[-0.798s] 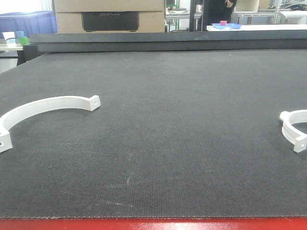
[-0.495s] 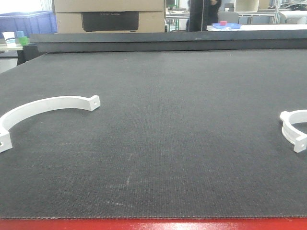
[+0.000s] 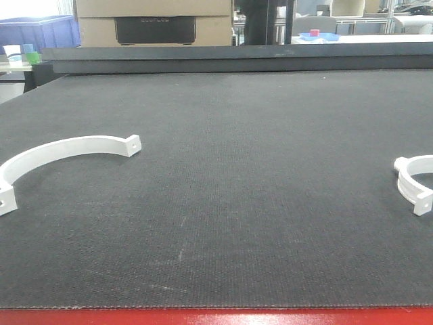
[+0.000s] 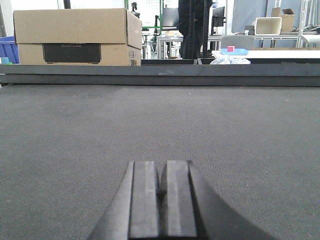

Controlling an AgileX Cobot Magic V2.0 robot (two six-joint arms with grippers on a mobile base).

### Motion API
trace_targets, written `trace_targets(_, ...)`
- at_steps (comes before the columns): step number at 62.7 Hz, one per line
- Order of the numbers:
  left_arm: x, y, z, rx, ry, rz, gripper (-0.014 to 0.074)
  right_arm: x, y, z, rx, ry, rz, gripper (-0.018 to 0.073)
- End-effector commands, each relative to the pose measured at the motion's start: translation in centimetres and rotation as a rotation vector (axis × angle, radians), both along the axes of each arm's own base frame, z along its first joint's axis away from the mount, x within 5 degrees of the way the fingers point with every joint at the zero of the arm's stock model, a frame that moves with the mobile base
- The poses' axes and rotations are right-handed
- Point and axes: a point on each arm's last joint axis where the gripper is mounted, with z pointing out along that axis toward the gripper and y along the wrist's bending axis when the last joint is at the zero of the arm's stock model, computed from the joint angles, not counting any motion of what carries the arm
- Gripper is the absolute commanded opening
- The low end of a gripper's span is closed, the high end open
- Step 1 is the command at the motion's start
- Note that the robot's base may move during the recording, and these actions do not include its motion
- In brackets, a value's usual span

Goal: Grab PVC pipe and place in blue bin

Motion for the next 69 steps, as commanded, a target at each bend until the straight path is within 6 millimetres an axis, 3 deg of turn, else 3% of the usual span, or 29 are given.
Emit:
trace_targets(1,-0.1,0.0,0.2,0.001,-0.023,0.004,-0.0111,0.0,0.0,0.1,-0.005,-0.012,-0.007,-0.0162)
trace_targets(14,-0.1,0.0,0.6,-0.011,-0.065,0.005,-0.0111,0.0,0.0,0.2,-0.005,-0.030,-0.007,-0.0162)
trace_targets(33,-0.3,0.3,1.8,-0.123,-0.183,0.012,-0.0111,-0.5,-0.1,2.5,-0.010,-0.285,-0.012,-0.0162)
trace_targets(51,-1.3,0.1,9.4,-0.118,-0.271,-0.005,-0.0111,-1.9,0.0,9.2,-0.010,-0.310,-0.009,-0.0162)
trace_targets(64,1.5,-0.2,14.0,-0.112,-0.042,-0.025,-0.0111,0.5,0.0,12.7,-0.007,-0.001,-0.004,-0.0162)
trace_targets(69,2.8,-0.3,14.9,-0.109,0.077,-0.034,-0.0111,1.8,0.0,14.0,-0.006,0.118,-0.002,-0.0162)
